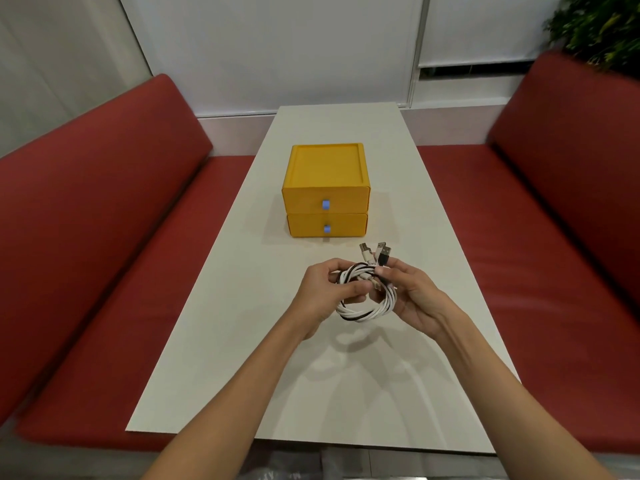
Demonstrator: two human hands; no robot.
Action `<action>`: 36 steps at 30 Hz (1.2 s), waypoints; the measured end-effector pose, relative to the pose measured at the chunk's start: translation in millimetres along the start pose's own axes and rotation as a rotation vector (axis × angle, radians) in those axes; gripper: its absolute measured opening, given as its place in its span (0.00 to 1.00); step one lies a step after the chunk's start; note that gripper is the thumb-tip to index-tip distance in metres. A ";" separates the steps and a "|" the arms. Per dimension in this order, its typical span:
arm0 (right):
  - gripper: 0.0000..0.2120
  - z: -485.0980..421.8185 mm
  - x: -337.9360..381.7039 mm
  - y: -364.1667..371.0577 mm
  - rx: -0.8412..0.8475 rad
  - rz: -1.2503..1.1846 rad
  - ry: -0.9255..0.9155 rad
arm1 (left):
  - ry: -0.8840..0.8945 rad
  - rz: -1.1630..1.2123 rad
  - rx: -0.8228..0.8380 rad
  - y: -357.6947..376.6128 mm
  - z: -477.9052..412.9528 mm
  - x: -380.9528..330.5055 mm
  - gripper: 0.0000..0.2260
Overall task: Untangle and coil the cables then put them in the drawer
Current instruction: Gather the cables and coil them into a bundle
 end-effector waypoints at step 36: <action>0.21 21.2 21.1 -2.5 0.018 0.311 -0.160 | -0.085 0.645 -0.222 17.3 0.5 32.6 0.11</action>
Point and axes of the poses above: each hand's wrist, its own z-axis away from the middle knuckle, its own y-axis out of the palm, x = y × z, the point moved 10 cm from there along -z, towards the middle knuckle, and after that the axes turned 13 degrees about x, right-handed, at the moved point
